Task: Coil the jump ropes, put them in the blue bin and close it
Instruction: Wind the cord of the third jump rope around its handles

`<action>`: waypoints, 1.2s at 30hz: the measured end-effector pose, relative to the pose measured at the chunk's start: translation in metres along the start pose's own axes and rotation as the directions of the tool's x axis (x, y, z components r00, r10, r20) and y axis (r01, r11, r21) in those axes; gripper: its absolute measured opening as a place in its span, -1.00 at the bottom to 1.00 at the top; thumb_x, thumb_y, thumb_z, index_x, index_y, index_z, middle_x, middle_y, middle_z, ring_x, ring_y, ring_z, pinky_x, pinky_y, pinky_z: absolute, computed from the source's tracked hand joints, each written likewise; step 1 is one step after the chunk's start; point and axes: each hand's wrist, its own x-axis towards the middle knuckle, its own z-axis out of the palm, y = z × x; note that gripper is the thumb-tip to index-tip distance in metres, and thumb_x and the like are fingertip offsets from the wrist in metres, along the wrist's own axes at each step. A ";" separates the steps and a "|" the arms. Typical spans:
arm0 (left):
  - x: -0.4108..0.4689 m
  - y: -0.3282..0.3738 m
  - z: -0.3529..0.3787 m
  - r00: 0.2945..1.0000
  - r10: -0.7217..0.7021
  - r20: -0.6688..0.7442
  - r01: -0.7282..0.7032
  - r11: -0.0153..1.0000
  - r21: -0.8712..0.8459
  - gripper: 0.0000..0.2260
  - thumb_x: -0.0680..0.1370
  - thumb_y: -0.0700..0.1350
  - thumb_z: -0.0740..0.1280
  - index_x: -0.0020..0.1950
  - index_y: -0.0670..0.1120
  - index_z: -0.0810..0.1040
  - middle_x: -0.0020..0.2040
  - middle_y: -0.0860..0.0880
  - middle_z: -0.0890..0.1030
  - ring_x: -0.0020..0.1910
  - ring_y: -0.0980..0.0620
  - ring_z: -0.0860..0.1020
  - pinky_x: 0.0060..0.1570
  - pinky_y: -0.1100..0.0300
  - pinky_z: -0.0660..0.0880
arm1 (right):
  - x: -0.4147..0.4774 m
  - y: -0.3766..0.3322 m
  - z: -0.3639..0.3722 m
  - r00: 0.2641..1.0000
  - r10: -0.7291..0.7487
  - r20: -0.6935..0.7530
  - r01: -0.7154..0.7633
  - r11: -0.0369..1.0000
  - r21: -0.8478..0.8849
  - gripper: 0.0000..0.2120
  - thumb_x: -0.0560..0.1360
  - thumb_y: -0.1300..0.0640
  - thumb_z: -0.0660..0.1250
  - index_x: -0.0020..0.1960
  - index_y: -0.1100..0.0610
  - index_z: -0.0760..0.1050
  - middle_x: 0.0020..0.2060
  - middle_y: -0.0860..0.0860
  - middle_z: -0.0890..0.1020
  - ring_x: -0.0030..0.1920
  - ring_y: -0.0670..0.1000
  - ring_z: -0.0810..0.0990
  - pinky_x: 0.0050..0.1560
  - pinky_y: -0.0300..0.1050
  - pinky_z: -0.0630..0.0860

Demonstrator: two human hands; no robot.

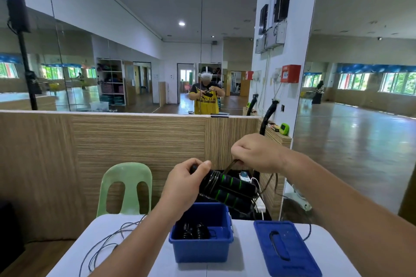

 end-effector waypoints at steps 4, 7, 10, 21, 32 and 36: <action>0.003 -0.003 0.001 0.985 0.070 -0.160 -0.034 0.976 0.216 -0.71 0.62 0.23 0.29 -0.17 0.11 0.63 -0.36 0.06 0.63 -0.33 0.01 0.60 -0.31 0.02 0.48 | -0.010 -0.016 0.009 0.996 0.040 -0.080 -0.042 0.999 -0.017 -0.61 0.58 0.09 0.18 -0.42 0.11 0.32 -0.46 0.03 0.37 -0.44 0.01 0.33 -0.33 -0.06 0.36; 0.001 -0.001 0.006 0.951 0.141 -0.276 -0.034 0.933 0.358 -0.72 0.64 0.24 0.24 -0.12 0.13 0.58 -0.37 0.12 0.60 -0.35 0.15 0.55 -0.39 0.17 0.34 | -0.018 -0.019 0.023 0.978 0.201 -0.049 -0.187 0.959 0.214 -0.68 0.58 0.12 0.24 -0.28 0.22 0.59 -0.40 0.02 0.56 -0.44 -0.05 0.43 -0.39 -0.18 0.42; 0.002 -0.003 0.013 0.914 0.216 -0.343 -0.063 0.912 0.405 -0.73 0.65 0.23 0.21 -0.08 0.11 0.54 -0.34 0.11 0.60 -0.34 0.18 0.55 -0.42 0.18 0.31 | -0.025 -0.019 0.040 0.947 0.321 0.029 -0.275 0.758 0.591 -0.79 0.60 0.19 0.29 -0.08 0.29 0.64 -0.32 0.06 0.61 -0.37 -0.02 0.51 -0.43 -0.22 0.47; 0.018 -0.010 0.026 0.884 0.089 -0.459 -0.073 0.996 0.052 -0.67 0.66 0.20 0.25 -0.19 0.04 0.54 -0.41 0.08 0.53 -0.38 0.08 0.49 -0.32 0.08 0.38 | -0.032 -0.035 0.109 0.903 0.382 0.199 -0.248 0.082 0.965 -0.68 0.69 -0.11 0.20 -0.14 0.08 0.43 -0.46 0.01 0.47 -0.56 -0.11 0.22 -0.53 -0.26 0.10; 0.019 -0.010 0.024 0.887 0.079 -0.454 -0.101 0.995 -0.023 -0.65 0.66 0.19 0.24 -0.20 0.02 0.55 -0.37 -0.06 0.57 -0.39 0.00 0.51 -0.28 -0.06 0.49 | -0.034 -0.046 0.141 0.858 0.484 0.172 -0.113 -0.148 0.982 -0.70 0.69 0.01 0.24 0.06 0.21 0.62 -0.46 -0.02 0.45 -0.52 -0.12 0.25 -0.52 -0.24 0.11; 0.018 -0.002 0.023 0.892 0.033 -0.452 -0.075 0.994 -0.076 -0.60 0.66 0.19 0.25 -0.22 -0.06 0.53 -0.41 0.03 0.49 -0.41 0.09 0.42 -0.27 0.04 0.40 | -0.034 -0.045 0.144 0.885 0.462 0.066 -0.070 -0.008 0.998 -0.75 0.69 0.08 0.25 0.02 0.22 0.62 -0.40 0.02 0.53 -0.47 -0.09 0.35 -0.47 -0.21 0.22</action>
